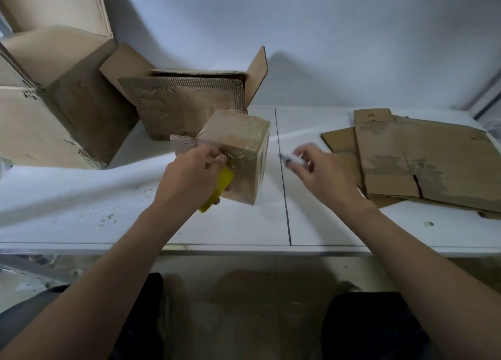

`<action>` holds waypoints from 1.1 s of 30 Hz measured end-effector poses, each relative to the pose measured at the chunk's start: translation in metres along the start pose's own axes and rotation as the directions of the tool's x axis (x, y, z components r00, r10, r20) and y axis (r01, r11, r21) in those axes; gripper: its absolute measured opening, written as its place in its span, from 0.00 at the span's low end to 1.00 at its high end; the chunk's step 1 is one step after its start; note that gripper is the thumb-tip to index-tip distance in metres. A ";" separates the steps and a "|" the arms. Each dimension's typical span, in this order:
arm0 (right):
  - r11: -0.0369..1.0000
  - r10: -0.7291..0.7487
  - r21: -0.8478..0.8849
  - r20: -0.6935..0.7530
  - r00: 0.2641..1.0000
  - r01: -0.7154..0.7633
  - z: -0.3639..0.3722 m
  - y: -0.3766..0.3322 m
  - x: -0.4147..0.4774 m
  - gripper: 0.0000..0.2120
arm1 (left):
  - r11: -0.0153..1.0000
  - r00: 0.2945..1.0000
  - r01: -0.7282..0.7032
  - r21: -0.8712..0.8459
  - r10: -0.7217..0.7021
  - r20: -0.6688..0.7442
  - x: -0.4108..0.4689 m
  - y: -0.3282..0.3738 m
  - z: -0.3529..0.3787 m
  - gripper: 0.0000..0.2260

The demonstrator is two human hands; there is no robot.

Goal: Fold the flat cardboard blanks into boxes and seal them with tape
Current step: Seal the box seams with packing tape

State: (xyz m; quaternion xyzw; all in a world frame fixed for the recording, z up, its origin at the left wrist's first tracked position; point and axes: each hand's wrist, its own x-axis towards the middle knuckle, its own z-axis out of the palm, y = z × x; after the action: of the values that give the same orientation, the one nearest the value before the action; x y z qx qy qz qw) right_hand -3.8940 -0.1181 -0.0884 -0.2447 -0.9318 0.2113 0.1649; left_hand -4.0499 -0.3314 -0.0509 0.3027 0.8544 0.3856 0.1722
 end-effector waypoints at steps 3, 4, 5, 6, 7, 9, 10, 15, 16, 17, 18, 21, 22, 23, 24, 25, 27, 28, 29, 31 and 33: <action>0.889 -0.111 0.392 -0.313 0.943 0.235 -0.013 -0.041 0.000 0.10 | 1.000 1.000 -0.009 0.012 0.009 0.006 -0.002 0.001 -0.002 0.08; 0.861 -0.173 0.398 -0.358 0.918 0.317 -0.014 -0.052 -0.001 0.10 | 1.000 1.000 -0.011 0.019 0.011 0.010 -0.002 0.002 -0.002 0.08; 0.850 -0.245 0.363 -0.366 0.898 0.381 -0.013 -0.061 -0.002 0.11 | 1.000 1.000 -0.010 0.024 0.010 0.017 -0.003 0.003 -0.002 0.08; 0.849 -0.309 0.324 -0.337 0.889 0.418 -0.010 -0.068 -0.002 0.11 | 1.000 1.000 -0.005 0.027 0.004 0.025 -0.003 0.004 -0.002 0.08; 0.855 -0.348 0.296 -0.282 0.894 0.426 -0.005 -0.072 -0.001 0.12 | 1.000 0.999 0.003 0.030 -0.004 0.032 -0.003 0.005 -0.002 0.07; 0.879 -0.356 0.275 -0.166 0.920 0.390 0.005 -0.074 0.002 0.11 | 0.999 0.999 0.021 0.041 -0.022 0.038 -0.002 0.005 -0.002 0.07; 0.887 -0.356 0.260 -0.138 0.924 0.381 0.010 -0.074 0.004 0.11 | 0.998 0.999 0.028 0.047 -0.030 0.040 -0.002 0.005 -0.002 0.08; 0.911 -0.357 0.156 -0.172 0.918 0.383 0.019 -0.071 0.008 0.10 | 0.995 0.998 0.055 0.085 -0.058 0.036 -0.001 0.005 -0.003 0.08; 0.917 -0.349 0.141 -0.173 0.921 0.374 0.019 -0.072 0.008 0.09 | 0.993 0.998 0.053 0.102 -0.056 0.025 -0.001 0.006 -0.002 0.07; 0.923 -0.345 0.119 -0.163 0.924 0.365 0.020 -0.074 0.008 0.09 | 0.992 0.998 0.053 0.116 -0.056 0.016 -0.001 0.007 -0.001 0.07; 0.929 -0.347 0.086 -0.147 0.926 0.361 0.020 -0.076 0.009 0.08 | 0.991 0.998 0.056 0.123 -0.057 0.010 -0.001 0.008 0.000 0.07; 0.927 -0.374 -0.002 -0.105 0.922 0.376 0.017 -0.078 0.011 0.07 | 0.990 0.998 0.054 0.132 -0.055 0.006 -0.001 0.009 0.000 0.07; 0.923 -0.383 0.000 -0.092 0.919 0.385 0.015 -0.077 0.011 0.07 | 0.991 0.998 0.052 0.125 -0.054 0.014 -0.001 0.009 0.000 0.07; 0.920 -0.390 0.012 -0.071 0.918 0.391 0.013 -0.075 0.012 0.07 | 0.992 0.999 0.047 0.118 -0.050 0.021 -0.001 0.008 0.001 0.07; 0.919 -0.392 0.021 -0.041 0.919 0.393 0.011 -0.074 0.011 0.07 | 0.990 0.999 0.040 0.137 -0.043 0.019 -0.001 0.007 0.002 0.07; 0.920 -0.392 0.017 -0.004 0.920 0.392 0.009 -0.072 0.010 0.07 | 0.982 1.000 0.027 0.189 -0.028 0.006 -0.001 0.005 0.004 0.07; 0.922 -0.386 0.012 0.053 0.921 0.386 0.008 -0.068 0.007 0.07 | 0.959 1.000 0.012 0.282 -0.004 -0.030 -0.002 0.003 0.005 0.07; 0.920 -0.392 0.008 0.064 0.918 0.392 0.008 -0.065 0.006 0.08 | 0.957 0.999 0.017 0.288 -0.007 -0.034 -0.001 0.001 0.005 0.08; 0.913 -0.405 -0.014 0.070 0.912 0.407 0.009 -0.061 0.006 0.09 | 0.961 0.999 0.030 0.275 -0.024 -0.026 -0.001 -0.001 0.004 0.08; 0.882 -0.459 -0.076 0.085 0.885 0.465 0.010 -0.053 0.007 0.11 | 0.968 0.998 0.069 0.241 -0.067 -0.017 -0.001 -0.005 -0.001 0.08; 0.854 -0.506 -0.077 0.107 0.856 0.515 0.011 -0.050 0.007 0.10 | 0.974 0.997 0.083 0.213 -0.082 -0.015 -0.001 -0.007 -0.007 0.07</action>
State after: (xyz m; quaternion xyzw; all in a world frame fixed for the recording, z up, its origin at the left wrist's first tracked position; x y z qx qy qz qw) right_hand -3.9236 -0.1572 -0.0726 0.0121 -0.9790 0.1216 0.1633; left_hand -4.0548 -0.3394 -0.0516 0.2825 0.9032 0.2851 0.1522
